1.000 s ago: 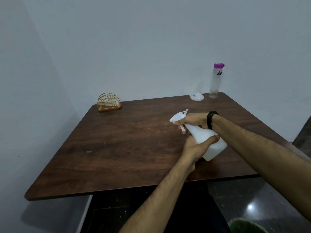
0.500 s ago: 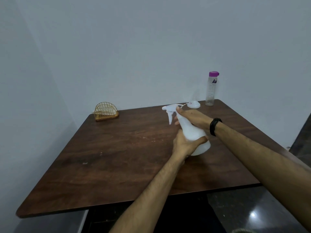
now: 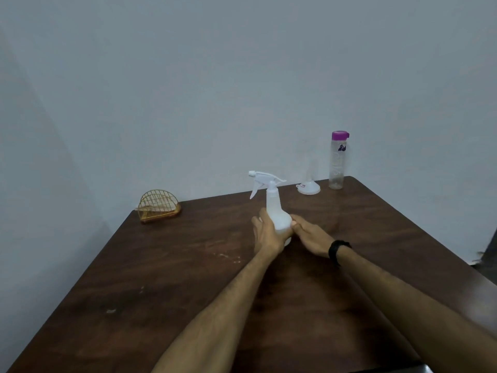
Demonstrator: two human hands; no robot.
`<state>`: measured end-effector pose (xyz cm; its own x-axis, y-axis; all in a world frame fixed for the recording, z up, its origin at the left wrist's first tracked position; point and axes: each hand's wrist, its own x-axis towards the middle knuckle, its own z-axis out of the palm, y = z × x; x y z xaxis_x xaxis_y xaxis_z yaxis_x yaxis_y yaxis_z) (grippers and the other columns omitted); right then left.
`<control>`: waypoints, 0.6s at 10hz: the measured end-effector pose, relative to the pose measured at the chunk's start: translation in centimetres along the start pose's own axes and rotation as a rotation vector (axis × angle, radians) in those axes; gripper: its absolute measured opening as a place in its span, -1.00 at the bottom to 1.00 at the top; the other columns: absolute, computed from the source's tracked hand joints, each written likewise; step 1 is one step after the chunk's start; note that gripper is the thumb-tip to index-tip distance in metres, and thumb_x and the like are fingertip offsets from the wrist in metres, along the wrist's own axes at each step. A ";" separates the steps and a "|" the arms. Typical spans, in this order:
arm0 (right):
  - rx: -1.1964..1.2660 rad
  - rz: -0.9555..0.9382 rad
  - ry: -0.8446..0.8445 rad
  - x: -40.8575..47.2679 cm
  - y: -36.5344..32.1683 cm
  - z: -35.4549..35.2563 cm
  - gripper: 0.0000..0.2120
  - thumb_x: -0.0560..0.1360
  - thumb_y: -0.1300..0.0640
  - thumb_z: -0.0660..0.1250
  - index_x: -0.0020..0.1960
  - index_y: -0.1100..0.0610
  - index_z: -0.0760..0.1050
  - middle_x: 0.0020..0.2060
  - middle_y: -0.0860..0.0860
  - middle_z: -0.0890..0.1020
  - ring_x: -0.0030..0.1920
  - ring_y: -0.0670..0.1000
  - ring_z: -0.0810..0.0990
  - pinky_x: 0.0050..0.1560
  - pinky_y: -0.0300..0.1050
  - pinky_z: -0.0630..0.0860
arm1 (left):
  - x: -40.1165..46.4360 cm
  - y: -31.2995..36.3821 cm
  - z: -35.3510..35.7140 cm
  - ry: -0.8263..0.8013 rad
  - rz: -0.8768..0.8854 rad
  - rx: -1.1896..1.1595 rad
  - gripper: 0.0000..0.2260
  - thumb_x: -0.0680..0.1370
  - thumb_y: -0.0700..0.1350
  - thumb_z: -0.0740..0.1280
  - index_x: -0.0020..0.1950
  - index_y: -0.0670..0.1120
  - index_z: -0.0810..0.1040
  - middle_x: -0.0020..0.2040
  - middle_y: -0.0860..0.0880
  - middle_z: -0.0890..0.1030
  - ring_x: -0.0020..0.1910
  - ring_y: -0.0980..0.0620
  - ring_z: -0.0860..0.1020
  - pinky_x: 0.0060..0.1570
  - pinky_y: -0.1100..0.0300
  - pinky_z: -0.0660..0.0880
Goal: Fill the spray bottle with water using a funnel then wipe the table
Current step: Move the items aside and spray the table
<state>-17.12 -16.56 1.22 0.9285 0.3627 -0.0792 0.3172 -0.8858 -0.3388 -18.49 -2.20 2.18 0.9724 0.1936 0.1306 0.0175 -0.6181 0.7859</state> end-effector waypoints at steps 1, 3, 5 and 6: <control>0.005 -0.002 0.023 1.9 1.0 0.0 -0.41 0.65 -0.22 -0.11 0.60 0.01 0.08 0.60 -0.01 0.08 0.59 0.06 0.01 0.56 0.14 -0.05 | 2.6 -0.5 0.9 0.018 -0.001 0.028 -0.15 0.42 0.12 0.53 0.51 -0.08 0.10 0.34 -0.16 0.25 0.34 -0.18 0.35 0.32 -0.03 0.40; -0.093 0.033 0.033 7.3 3.3 1.1 -0.39 0.64 -0.26 -0.12 0.61 -0.05 -0.05 0.61 -0.02 -0.05 0.60 0.05 -0.10 0.55 0.18 -0.15 | 9.4 -0.7 1.9 0.006 0.011 0.062 -0.15 0.48 0.07 0.49 0.55 -0.11 0.01 0.41 -0.20 0.17 0.40 -0.20 0.28 0.39 -0.03 0.31; -0.121 0.092 0.047 13.7 3.2 0.8 -0.32 0.59 -0.33 -0.10 0.62 -0.05 -0.09 0.61 0.01 -0.09 0.60 0.07 -0.13 0.50 0.28 -0.23 | 16.0 -0.6 3.1 -0.002 -0.011 0.099 -0.14 0.50 0.05 0.48 0.57 -0.10 -0.03 0.44 -0.22 0.15 0.42 -0.22 0.27 0.38 -0.03 0.33; -0.130 0.110 0.094 15.5 3.3 1.4 -0.33 0.59 -0.31 -0.12 0.62 -0.05 -0.10 0.61 0.00 -0.10 0.60 0.07 -0.14 0.51 0.28 -0.24 | 19.2 -0.7 3.5 -0.021 -0.005 0.124 -0.16 0.52 0.04 0.46 0.57 -0.11 -0.03 0.44 -0.23 0.16 0.42 -0.22 0.27 0.38 -0.02 0.34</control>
<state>-1.97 -13.46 -2.49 0.9708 0.2389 -0.0194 0.2298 -0.9506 -0.2088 0.99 -0.70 1.99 0.9768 0.1818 0.1134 0.0497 -0.7070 0.7055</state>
